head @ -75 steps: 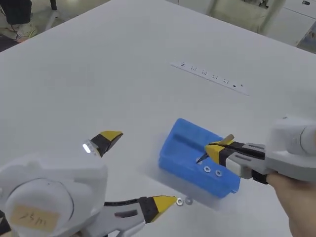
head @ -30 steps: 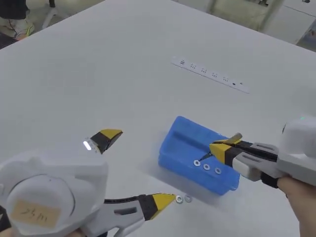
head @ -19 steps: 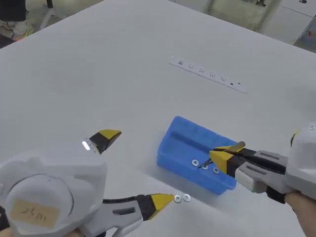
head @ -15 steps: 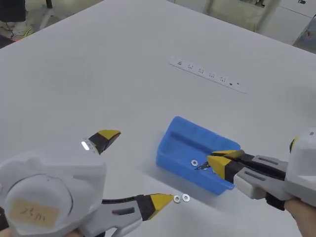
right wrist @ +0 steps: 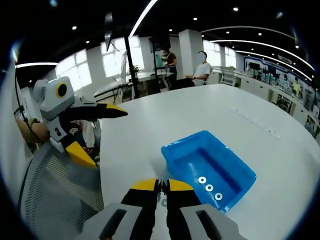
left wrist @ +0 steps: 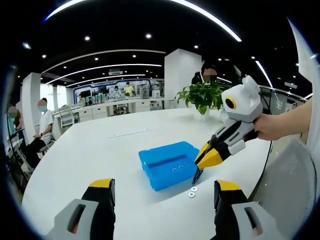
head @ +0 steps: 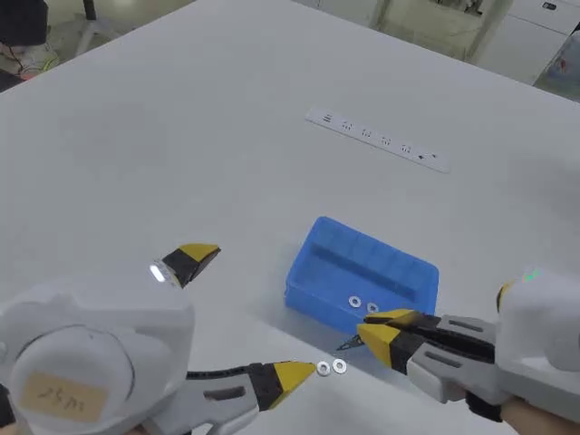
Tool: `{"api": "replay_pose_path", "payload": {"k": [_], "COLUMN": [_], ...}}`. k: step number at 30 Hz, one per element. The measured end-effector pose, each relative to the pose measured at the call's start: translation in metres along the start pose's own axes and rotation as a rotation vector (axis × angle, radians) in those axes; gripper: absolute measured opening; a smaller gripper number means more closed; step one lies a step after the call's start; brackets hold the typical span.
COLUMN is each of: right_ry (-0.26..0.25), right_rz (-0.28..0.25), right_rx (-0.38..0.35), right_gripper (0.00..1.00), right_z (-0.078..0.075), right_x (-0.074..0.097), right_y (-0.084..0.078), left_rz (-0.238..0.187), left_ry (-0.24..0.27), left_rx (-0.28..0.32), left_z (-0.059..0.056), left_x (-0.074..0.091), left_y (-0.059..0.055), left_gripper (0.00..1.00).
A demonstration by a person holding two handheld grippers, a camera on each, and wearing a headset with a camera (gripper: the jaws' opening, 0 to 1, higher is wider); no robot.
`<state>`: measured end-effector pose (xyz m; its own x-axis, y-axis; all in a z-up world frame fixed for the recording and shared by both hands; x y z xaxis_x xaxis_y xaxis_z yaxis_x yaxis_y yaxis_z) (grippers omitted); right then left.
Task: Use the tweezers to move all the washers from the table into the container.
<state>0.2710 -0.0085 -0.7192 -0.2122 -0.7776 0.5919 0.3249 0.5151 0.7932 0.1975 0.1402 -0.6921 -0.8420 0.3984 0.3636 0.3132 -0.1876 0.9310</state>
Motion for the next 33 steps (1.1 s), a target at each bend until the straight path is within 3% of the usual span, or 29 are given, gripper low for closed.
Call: {"api": "replay_pose_path", "payload": {"k": [16, 24, 33], "right_ry": [0.016, 0.027, 0.02], "right_rz": [0.114, 0.108, 0.078], "right_rx": [0.075, 0.112, 0.075], "right_gripper": [0.03, 0.02, 0.02], "right_z": [0.001, 0.004, 0.002], "right_x": [-0.01, -0.014, -0.003], "right_y": [-0.015, -0.01, -0.007], "left_rz": [0.013, 0.013, 0.011], "left_ry": [-0.005, -0.002, 0.003], "left_rx": [-0.004, -0.003, -0.001], "left_z": [-0.001, 0.0, 0.0], "left_x": [-0.001, 0.0, 0.0], "left_y": [-0.001, -0.001, -0.001], "left_gripper": [0.82, 0.82, 0.82]}}
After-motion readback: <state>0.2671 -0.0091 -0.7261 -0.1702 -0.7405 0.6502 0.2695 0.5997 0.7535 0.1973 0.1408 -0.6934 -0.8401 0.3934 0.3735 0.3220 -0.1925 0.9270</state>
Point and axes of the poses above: the centre of the closed fingertips' face, and the gripper's own axes: x roughly backward along the fingers, z roughly to its left, y roughly out of its top, the point moved 6 cm from there along x, roughly backward along the fingers, and after that the axes turned 2 degrees about -x, right-handed, at the moved point
